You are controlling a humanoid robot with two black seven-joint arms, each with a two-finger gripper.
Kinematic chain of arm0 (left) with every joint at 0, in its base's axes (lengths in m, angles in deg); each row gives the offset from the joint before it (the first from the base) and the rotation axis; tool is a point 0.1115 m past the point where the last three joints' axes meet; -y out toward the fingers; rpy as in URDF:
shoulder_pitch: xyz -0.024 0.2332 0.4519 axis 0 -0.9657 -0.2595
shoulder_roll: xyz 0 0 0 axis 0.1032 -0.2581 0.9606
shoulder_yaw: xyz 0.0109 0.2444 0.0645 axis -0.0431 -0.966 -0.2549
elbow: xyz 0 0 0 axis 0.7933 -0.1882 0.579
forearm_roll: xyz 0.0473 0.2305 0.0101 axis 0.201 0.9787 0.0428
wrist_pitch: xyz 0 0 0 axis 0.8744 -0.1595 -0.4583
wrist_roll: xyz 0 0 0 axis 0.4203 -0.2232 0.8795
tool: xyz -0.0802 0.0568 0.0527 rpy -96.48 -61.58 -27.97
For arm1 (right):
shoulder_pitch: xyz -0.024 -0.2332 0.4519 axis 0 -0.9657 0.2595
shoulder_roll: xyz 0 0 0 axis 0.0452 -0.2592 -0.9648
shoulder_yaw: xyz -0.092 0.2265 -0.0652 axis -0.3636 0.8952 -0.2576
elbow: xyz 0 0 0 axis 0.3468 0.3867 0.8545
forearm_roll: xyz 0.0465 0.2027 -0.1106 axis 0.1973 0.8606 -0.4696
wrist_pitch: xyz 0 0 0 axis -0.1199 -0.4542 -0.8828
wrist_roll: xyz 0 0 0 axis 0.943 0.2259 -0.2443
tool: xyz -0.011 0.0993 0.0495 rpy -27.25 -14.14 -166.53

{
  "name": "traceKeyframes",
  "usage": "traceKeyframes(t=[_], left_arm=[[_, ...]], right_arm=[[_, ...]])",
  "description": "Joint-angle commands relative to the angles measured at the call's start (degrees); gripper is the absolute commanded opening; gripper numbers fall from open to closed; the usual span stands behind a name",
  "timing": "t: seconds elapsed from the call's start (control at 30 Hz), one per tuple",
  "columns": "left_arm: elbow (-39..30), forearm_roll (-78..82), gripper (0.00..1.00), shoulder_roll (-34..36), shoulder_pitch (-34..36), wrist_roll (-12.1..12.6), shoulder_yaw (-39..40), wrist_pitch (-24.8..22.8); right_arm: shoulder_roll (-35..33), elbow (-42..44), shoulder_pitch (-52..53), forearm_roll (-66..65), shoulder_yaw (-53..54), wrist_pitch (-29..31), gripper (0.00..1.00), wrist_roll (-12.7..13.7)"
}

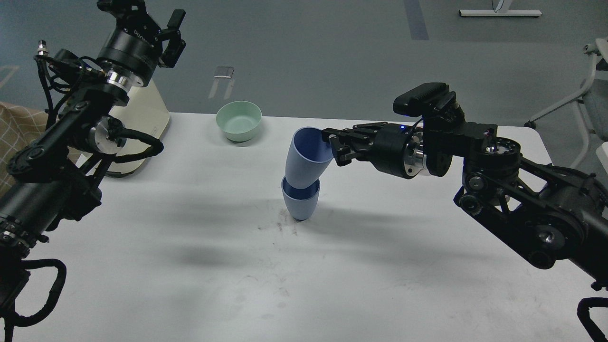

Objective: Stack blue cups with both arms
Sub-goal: 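Release the cup into the stack and pull the right hand back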

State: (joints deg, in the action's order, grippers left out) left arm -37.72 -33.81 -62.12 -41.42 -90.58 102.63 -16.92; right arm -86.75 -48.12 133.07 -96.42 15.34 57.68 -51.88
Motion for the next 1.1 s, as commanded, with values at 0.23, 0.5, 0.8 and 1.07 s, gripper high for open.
traceKeyframes(t=[0.23,0.5,0.8,1.07], left_arm=[[0.0,0.0,0.97,0.0,0.0,-0.1,0.0,0.0],[0.0,-0.1,0.98,0.0,-0.1,-0.1,0.0,0.0],[0.0,0.0,0.98,0.1,-0.1,-0.3,0.0,0.0],[-0.1,0.0,0.98,0.2,-0.3,-0.3,0.0,-0.9]], right_arm=[[0.8,0.2,-0.3,-2.6,-0.8,0.0,0.04,1.2],[1.3,0.2,-0.7,-2.6,-1.3,0.0,0.18,1.2],[1.5,-0.1,-0.9,-2.2,-1.0,0.0,0.49,1.2],[5.8,0.6,-0.9,-1.6,16.4,0.0,1.0,0.9]])
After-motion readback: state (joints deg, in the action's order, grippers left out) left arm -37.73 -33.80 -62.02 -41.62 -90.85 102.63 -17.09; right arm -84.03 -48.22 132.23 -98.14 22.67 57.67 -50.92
